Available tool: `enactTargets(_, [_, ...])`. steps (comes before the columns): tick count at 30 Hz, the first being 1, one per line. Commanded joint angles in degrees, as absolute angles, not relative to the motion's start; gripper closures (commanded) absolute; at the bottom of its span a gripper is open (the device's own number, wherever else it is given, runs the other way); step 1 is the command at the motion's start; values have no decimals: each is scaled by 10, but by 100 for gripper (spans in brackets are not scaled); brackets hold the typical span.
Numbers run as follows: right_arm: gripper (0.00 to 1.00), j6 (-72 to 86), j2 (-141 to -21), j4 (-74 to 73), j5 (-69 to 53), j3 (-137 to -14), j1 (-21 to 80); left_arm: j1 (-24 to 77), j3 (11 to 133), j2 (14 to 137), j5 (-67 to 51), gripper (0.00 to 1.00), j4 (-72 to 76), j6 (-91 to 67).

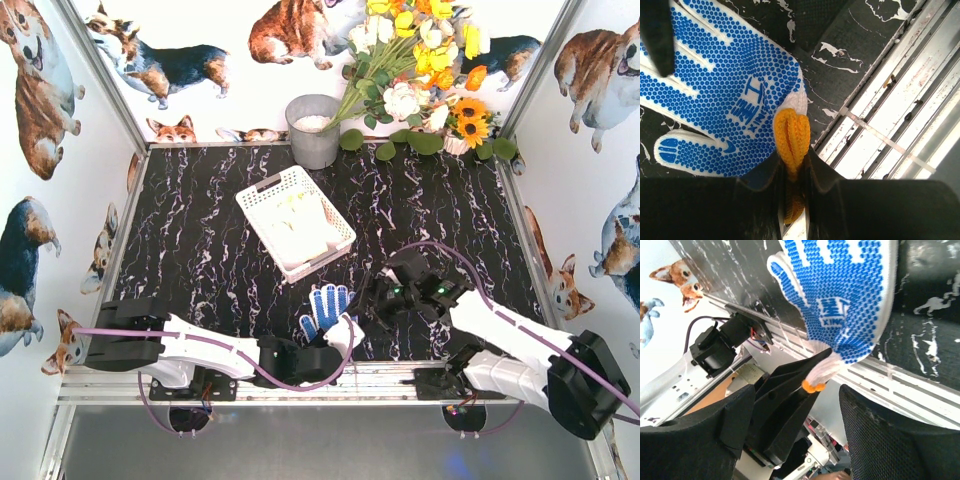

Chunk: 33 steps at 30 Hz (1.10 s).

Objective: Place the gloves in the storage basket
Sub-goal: Pick up the glove from the center of the board.

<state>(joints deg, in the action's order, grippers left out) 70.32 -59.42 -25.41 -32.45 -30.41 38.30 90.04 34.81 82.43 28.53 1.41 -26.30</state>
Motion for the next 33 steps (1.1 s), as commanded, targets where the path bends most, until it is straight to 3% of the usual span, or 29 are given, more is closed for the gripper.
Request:
enactTargets(1, [29, 720, -579, -221, -296, -278, 379, 901, 357, 810, 300, 100, 7, -275])
enactTargets(18, [29, 778, -711, -13, -324, -208, 396, 901, 365, 775, 307, 100, -5, -267])
enactTargets(33, [35, 809, -853, 142, -325, -199, 421, 901, 357, 744, 288, 100, -7, -257])
